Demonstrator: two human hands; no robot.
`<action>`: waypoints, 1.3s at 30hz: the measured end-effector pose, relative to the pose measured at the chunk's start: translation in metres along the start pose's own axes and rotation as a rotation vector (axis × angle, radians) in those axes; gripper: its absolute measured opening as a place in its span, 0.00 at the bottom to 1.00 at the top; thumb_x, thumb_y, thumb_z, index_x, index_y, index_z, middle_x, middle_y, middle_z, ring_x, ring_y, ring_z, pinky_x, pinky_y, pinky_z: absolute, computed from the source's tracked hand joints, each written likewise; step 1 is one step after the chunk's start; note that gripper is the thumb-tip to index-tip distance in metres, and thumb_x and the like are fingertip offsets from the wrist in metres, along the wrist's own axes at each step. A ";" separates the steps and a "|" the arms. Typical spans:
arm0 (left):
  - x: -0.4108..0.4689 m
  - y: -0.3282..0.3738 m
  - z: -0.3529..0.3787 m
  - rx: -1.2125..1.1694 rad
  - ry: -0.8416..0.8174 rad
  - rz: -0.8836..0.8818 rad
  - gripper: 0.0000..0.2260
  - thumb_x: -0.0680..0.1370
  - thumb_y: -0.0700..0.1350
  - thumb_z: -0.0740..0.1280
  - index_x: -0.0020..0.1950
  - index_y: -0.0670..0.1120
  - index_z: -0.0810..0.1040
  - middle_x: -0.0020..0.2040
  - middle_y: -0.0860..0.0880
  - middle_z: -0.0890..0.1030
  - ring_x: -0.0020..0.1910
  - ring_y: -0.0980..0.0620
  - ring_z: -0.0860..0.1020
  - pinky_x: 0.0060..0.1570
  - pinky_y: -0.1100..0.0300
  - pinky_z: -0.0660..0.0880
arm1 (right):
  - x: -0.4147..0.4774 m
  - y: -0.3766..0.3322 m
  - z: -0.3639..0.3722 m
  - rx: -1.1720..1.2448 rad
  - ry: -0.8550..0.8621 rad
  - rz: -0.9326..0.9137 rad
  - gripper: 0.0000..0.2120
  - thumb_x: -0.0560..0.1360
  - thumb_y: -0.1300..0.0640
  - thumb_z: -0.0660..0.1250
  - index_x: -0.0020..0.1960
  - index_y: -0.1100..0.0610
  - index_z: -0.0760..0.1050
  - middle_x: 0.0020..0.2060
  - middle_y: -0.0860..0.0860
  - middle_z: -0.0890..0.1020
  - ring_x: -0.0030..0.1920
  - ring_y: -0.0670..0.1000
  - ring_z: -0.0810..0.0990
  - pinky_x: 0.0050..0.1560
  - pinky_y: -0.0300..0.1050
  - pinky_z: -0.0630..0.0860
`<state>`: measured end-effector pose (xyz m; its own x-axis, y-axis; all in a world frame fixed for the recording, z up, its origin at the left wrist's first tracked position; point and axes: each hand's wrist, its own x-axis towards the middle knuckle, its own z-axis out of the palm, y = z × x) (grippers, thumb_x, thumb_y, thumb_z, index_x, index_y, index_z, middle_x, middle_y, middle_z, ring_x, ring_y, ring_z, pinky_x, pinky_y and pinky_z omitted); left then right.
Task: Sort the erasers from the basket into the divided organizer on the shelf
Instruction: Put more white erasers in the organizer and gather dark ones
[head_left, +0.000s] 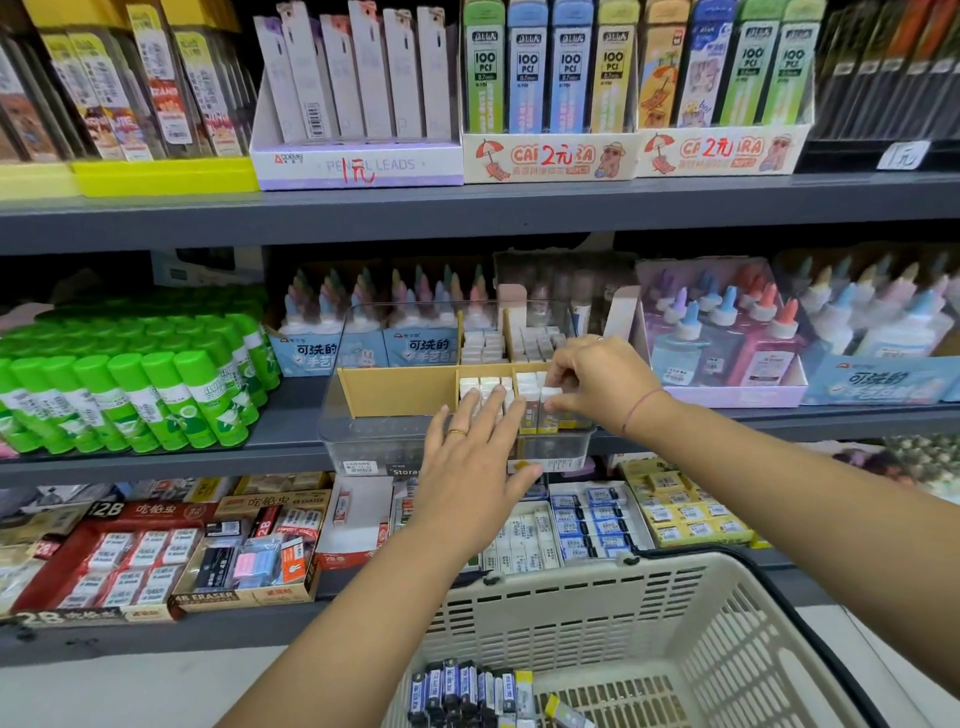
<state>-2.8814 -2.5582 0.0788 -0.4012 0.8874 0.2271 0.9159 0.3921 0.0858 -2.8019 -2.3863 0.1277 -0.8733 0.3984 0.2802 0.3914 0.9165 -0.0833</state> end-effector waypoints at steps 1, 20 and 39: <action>0.000 0.000 0.000 0.001 0.001 0.003 0.30 0.81 0.62 0.49 0.78 0.54 0.42 0.79 0.54 0.43 0.77 0.52 0.40 0.75 0.49 0.38 | 0.000 0.000 0.000 -0.009 0.016 0.010 0.12 0.71 0.48 0.72 0.51 0.52 0.77 0.41 0.44 0.75 0.50 0.49 0.76 0.56 0.45 0.67; -0.088 -0.023 0.018 -0.170 0.392 0.082 0.21 0.80 0.51 0.58 0.72 0.46 0.69 0.74 0.48 0.65 0.75 0.49 0.58 0.73 0.51 0.51 | -0.120 -0.062 0.040 0.584 0.499 0.067 0.05 0.75 0.57 0.67 0.42 0.54 0.73 0.36 0.45 0.72 0.36 0.42 0.69 0.38 0.32 0.67; -0.184 -0.051 0.108 -0.356 -0.171 -0.482 0.35 0.79 0.63 0.52 0.79 0.51 0.39 0.78 0.59 0.38 0.74 0.53 0.61 0.64 0.57 0.67 | -0.230 -0.050 0.299 0.378 -0.677 0.639 0.32 0.70 0.57 0.74 0.70 0.54 0.65 0.66 0.53 0.67 0.62 0.56 0.74 0.63 0.49 0.71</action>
<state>-2.8554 -2.7153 -0.0725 -0.7398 0.6687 -0.0739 0.5678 0.6795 0.4647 -2.7075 -2.5122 -0.2189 -0.5583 0.6492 -0.5165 0.8295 0.4280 -0.3587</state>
